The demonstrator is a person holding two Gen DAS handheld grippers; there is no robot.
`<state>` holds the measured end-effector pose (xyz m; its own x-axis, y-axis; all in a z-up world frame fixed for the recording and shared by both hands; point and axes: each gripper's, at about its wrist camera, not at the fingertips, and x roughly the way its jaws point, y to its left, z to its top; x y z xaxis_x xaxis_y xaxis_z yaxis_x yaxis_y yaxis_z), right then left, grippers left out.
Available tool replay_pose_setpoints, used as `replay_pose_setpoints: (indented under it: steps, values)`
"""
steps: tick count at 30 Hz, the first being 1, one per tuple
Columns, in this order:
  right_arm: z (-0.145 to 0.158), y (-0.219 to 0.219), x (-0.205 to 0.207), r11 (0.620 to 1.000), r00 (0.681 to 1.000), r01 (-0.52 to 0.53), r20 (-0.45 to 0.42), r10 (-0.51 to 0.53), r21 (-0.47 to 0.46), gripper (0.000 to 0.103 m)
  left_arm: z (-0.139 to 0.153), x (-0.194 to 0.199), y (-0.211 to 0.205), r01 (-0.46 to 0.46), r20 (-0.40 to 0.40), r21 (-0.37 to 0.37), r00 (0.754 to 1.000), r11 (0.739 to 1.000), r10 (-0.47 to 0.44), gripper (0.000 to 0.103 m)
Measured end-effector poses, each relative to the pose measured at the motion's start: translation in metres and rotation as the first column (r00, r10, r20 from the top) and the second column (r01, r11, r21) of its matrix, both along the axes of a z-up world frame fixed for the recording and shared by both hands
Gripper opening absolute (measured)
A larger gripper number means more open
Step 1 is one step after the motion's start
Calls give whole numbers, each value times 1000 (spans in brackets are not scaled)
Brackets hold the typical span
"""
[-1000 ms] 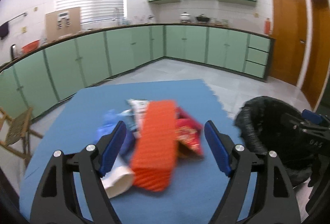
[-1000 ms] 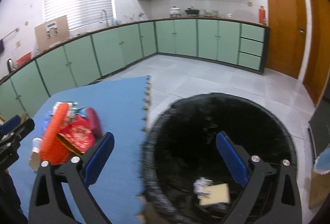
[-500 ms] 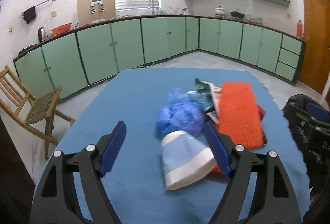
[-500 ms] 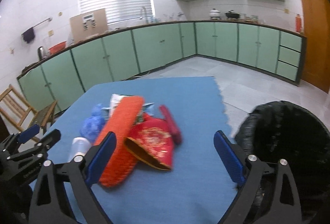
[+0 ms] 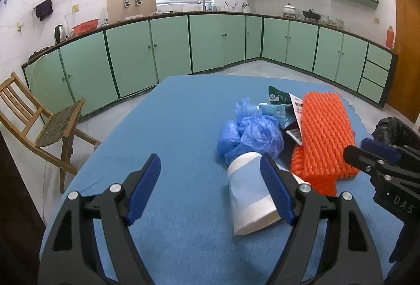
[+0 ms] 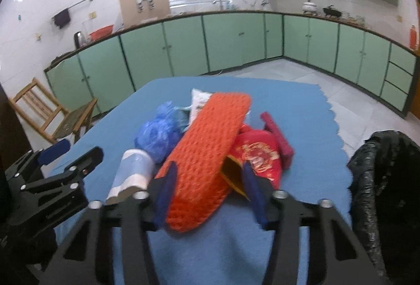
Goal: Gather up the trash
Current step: 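Return the right tool to the mat and grasp the orange foam net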
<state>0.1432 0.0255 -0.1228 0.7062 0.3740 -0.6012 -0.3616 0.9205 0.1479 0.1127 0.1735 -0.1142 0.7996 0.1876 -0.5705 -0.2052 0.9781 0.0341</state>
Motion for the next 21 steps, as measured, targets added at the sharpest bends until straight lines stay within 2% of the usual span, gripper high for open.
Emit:
replay_pose_setpoints:
  steps: [2,6,13,15,21]
  values:
    - [-1,2,-1,1000,1000,-22,-6,22,-1,18,0,0,1,2,-1,-3,1000,1000,-2,76]
    - [0,-2,-5,999,999,-33,8,33,5,5,-2,0,-3,8,-4,-9,1000,1000,-8,76]
    - [18,-26,-15,1000,998,12,61,-14,29,3,-1,1,-16,38,1,-12,999,999,-38,76]
    - [24,-36,-17,999,997,31,73,-33,29,0,-1,2,-20,48,2,-19,999,999,-48,76]
    - [27,-64,-21,996,994,85,67,-86,20,0,0,3,-41,93,12,-25,996,995,-93,76]
